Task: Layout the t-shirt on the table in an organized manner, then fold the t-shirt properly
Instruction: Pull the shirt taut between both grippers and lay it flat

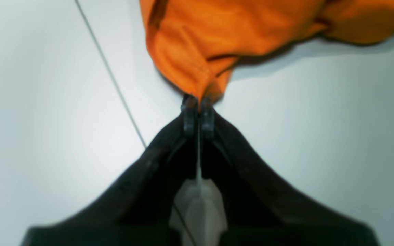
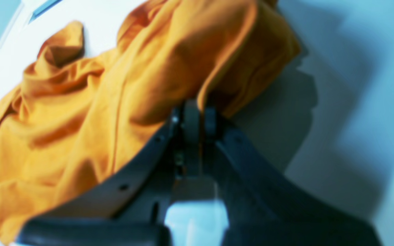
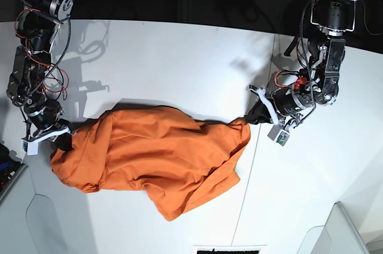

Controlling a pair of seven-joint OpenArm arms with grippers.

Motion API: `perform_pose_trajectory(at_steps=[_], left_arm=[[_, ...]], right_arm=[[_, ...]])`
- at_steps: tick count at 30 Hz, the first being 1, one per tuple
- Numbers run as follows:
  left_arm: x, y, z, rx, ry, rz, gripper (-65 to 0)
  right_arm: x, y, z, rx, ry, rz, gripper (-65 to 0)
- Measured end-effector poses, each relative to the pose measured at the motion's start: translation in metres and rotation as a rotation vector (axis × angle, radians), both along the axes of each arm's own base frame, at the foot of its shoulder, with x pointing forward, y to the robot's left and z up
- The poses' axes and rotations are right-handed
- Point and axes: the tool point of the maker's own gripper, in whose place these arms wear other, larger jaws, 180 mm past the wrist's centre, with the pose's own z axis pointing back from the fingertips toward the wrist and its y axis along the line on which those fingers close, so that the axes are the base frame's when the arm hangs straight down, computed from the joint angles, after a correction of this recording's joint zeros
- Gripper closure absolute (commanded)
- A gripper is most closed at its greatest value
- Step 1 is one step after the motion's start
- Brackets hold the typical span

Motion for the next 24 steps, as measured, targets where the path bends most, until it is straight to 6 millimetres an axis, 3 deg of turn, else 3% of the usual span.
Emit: perform_pose_trajectory(at_steps=[2,6,11,14,18,24], left_arm=[[0.002,0.008,0.023,-0.035,-0.044,-0.002,0.0],[0.013,0.043,0.068,-0.011,-0.117,0.052,0.0],[0.015,0.081,0.109,0.019,-0.174,0.084,0.0],[0.012,0.095,0.126,0.047,-0.183,0.078,0.0],[0.003,0.096,0.130,0.064,-0.128,0.041,0.0],[-0.007,0.089,0.117,0.039,-0.079,0.027,0.0]], right_arm=[[-0.004,-0.007,0.017,-0.007,-0.018,-0.002,0.0],[-0.025,-0.030,0.062,-0.025,-0.115,-0.020,0.0],[-0.057,-0.054,0.080,-0.133,-0.115,-0.015,0.0],[-0.071,-0.063,0.080,-0.128,-0.111,-0.011,0.0],[-0.086,-0.076,0.077,-0.101,-0.073,-0.018,0.0],[-0.097,-0.071,0.067,-0.055,-0.043,-0.011,0.0]])
